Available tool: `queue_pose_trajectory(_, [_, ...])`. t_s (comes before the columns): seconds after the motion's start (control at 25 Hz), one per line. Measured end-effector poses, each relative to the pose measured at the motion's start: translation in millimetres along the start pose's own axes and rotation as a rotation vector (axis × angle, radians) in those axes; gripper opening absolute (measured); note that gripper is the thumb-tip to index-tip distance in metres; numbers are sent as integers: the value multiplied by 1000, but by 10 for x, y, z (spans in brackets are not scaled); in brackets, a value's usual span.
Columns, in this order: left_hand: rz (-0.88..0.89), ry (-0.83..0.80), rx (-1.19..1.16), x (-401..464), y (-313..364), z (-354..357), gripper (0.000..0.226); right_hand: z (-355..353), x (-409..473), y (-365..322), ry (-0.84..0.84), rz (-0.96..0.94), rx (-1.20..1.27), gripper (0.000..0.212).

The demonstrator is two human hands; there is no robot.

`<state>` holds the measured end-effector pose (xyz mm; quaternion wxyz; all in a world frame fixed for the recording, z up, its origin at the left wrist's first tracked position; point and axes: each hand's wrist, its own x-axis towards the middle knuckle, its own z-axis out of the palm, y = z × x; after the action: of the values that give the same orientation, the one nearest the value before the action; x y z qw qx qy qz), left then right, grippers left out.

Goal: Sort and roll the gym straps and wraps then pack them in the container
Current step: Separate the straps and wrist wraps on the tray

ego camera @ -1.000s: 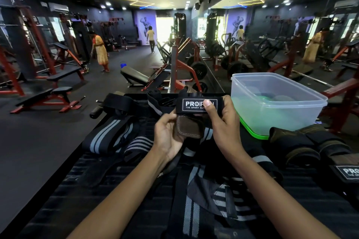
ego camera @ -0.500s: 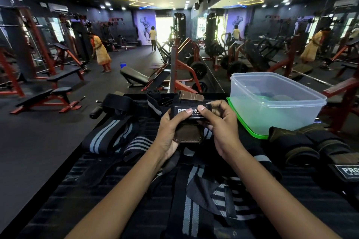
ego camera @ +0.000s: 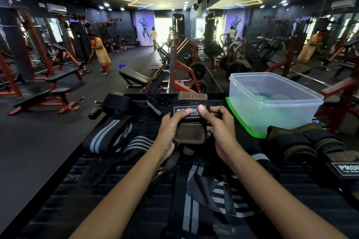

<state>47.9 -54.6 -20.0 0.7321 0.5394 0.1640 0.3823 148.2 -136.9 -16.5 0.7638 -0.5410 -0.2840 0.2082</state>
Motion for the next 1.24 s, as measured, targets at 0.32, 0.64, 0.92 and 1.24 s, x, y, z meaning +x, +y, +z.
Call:
queue_pose_trajectory(0.32, [86, 30, 148, -2, 60, -12, 22, -109, 63, 20, -10, 19, 27, 21])
queue_pose_trajectory(0.64, [168, -85, 345, 56, 66, -110, 71, -152, 108, 35, 109, 51, 82, 34])
queue_pose_trajectory(0.92, [559, -77, 828, -32, 109, -244, 60, -219, 112, -93, 201, 45, 184, 23])
queue_pose_trajectory(1.24, [475, -54, 1073, 46, -111, -193, 44, -758, -232, -283, 269, 11, 0, 28])
